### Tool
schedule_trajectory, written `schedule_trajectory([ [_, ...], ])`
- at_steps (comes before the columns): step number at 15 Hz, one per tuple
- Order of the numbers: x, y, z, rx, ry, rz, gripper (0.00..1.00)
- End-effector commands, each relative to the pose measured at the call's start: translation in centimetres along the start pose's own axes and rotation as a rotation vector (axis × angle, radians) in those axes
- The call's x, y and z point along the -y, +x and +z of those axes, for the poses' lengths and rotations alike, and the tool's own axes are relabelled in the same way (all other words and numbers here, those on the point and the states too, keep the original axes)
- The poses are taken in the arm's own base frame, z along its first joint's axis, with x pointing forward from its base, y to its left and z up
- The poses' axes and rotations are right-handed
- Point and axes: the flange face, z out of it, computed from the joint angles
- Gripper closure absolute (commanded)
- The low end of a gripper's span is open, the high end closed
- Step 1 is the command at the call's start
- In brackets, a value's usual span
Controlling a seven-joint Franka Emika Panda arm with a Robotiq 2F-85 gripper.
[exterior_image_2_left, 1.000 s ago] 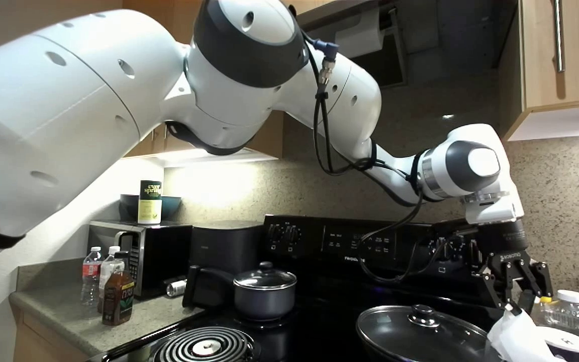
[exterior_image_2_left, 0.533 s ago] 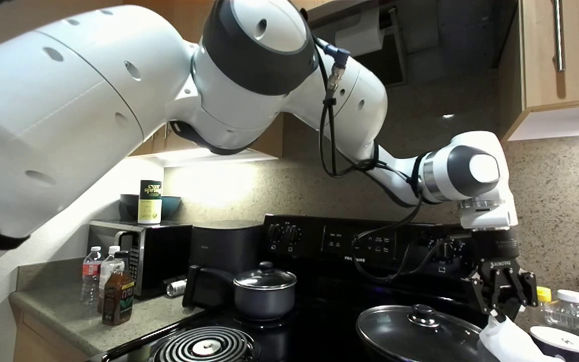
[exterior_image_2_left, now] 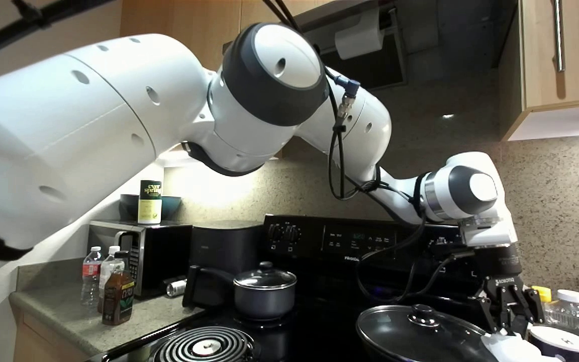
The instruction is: Wipe the pot with the paper towel
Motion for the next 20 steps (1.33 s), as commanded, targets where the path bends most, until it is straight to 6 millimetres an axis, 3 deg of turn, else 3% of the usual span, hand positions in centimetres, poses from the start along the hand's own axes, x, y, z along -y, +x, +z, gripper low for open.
schedule_trajectory([
  [1,0.7,-0.2,1.1,-0.030,0.011,-0.012,0.98],
  [4,0.8,-0.4,1.7,-0.040,0.009,-0.019,0.98],
  [11,1.1,-0.4,0.5,-0.021,0.023,-0.020,0.98],
  [15,1.3,0.5,-5.2,0.042,0.155,-0.027,0.98],
  [20,0.5,2.0,-14.2,0.132,0.346,-0.072,0.98],
])
